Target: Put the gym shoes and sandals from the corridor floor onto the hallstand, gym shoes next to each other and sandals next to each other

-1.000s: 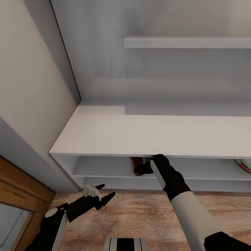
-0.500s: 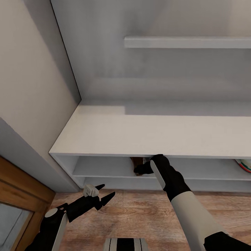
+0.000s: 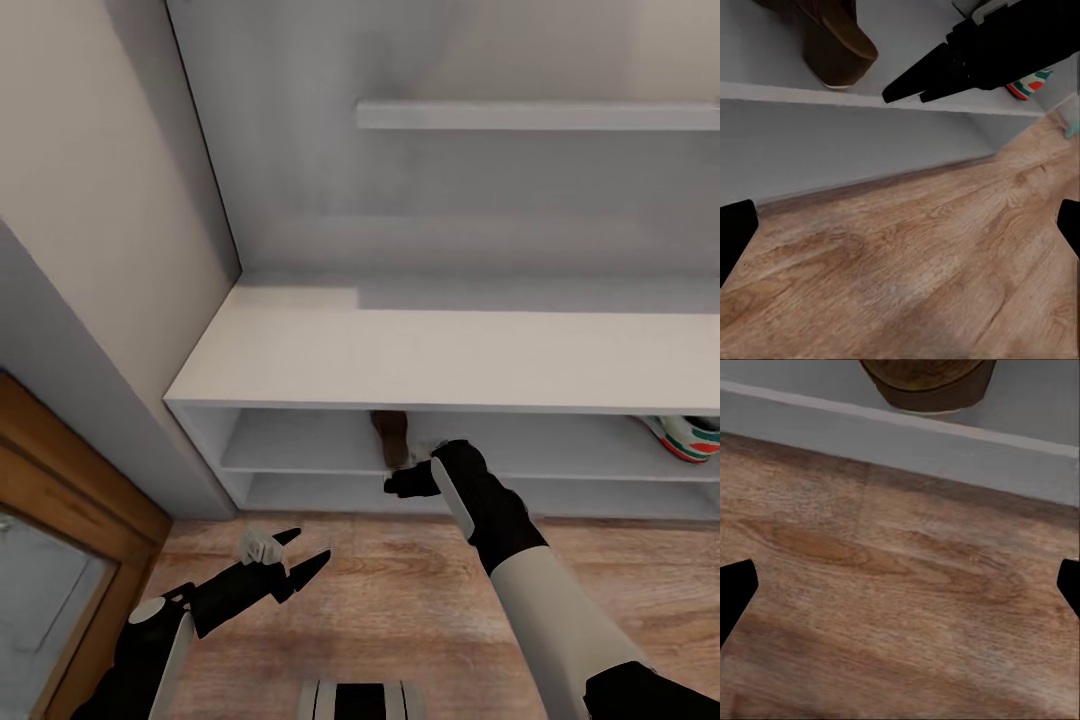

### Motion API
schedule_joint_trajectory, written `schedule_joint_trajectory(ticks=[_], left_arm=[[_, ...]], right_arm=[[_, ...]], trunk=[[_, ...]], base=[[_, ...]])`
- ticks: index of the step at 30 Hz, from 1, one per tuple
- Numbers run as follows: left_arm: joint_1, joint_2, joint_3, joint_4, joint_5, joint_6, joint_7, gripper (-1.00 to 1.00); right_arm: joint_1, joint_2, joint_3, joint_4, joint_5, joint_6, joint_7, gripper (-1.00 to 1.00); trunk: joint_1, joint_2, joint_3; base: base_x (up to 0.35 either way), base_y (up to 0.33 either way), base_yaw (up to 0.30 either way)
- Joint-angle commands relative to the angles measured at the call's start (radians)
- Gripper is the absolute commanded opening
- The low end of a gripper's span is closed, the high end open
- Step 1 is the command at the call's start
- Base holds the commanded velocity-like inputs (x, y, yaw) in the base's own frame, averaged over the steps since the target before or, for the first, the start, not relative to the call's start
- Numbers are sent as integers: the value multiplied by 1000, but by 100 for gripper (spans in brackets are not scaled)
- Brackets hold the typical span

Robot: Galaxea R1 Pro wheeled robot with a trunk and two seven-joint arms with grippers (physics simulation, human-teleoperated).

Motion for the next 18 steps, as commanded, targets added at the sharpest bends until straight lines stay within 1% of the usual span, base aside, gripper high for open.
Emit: schedule_joint_trajectory(ticks=[1,18], left_arm=[[0,0,0,0,0,0,0,100],[0,0,0,0,0,0,0,100]], right_arm=[[0,0,0,0,0,0,0,100],[0,0,0,0,0,0,0,100]], trunk=[[0,0,0],[0,0,0]], base=[[-334,0,0],[-332,0,0]])
